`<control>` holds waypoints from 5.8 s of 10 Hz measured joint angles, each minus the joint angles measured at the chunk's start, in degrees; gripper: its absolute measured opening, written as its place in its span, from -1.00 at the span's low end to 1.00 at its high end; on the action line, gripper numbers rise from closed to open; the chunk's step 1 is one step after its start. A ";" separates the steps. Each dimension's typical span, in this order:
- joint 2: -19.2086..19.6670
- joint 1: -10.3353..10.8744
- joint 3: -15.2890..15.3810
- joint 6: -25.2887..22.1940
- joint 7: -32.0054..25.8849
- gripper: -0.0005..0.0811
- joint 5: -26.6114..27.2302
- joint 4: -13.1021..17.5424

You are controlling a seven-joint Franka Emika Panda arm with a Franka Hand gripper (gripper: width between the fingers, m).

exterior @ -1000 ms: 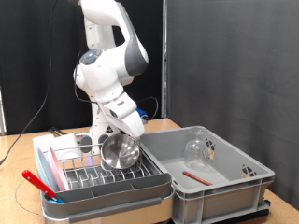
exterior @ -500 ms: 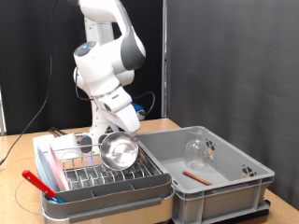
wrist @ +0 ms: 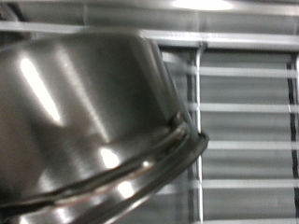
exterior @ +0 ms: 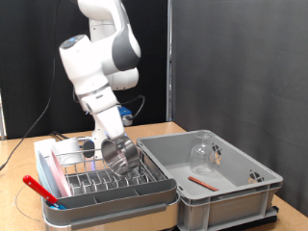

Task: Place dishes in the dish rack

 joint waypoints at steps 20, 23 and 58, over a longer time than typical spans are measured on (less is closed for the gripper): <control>12.08 -3.21 -2.55 -20.58 -16.09 0.99 9.80 15.80; 10.23 -1.52 0.35 -19.44 -25.76 0.99 8.41 15.07; 9.92 14.33 25.98 5.27 -59.68 0.99 -15.95 8.94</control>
